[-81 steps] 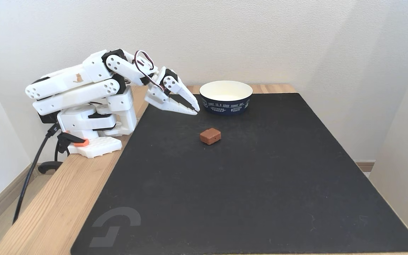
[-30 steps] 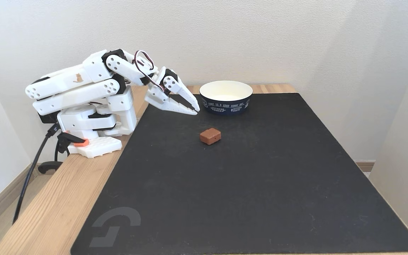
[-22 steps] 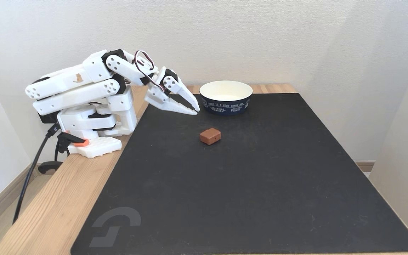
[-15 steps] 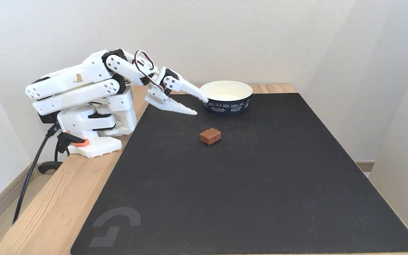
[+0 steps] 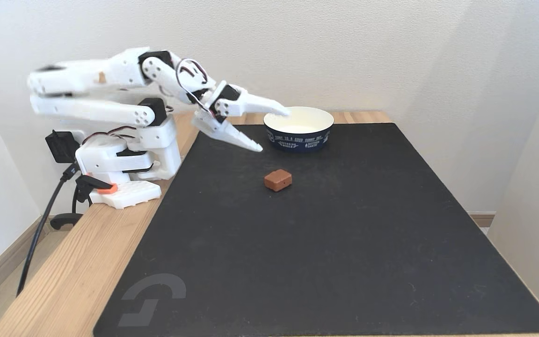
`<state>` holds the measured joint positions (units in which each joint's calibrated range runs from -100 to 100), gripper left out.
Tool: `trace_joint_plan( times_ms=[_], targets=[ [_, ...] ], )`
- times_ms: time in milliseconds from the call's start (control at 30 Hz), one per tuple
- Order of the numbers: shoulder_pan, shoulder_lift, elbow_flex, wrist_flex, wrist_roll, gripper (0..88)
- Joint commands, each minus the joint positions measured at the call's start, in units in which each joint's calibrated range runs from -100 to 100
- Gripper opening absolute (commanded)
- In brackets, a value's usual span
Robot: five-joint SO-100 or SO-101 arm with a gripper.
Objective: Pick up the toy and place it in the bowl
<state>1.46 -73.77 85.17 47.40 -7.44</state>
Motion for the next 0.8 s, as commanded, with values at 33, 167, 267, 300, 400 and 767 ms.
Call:
trace_joint_plan(
  times_ms=[33,167,267,300,400,767],
  targets=[
    [5.44,29.55,-20.59,-1.17,-2.69,39.1],
    [8.54,45.13,-32.85,3.91,-3.68,39.1],
    [8.12,52.72,-40.78,9.33,-4.88,39.1],
    [7.79,54.47,-42.76,10.77,-5.77,39.1],
    [5.19,59.72,-49.43,15.59,-8.48,39.1],
    [0.51,70.73,-52.77,19.49,-8.48,39.1]
  ],
)
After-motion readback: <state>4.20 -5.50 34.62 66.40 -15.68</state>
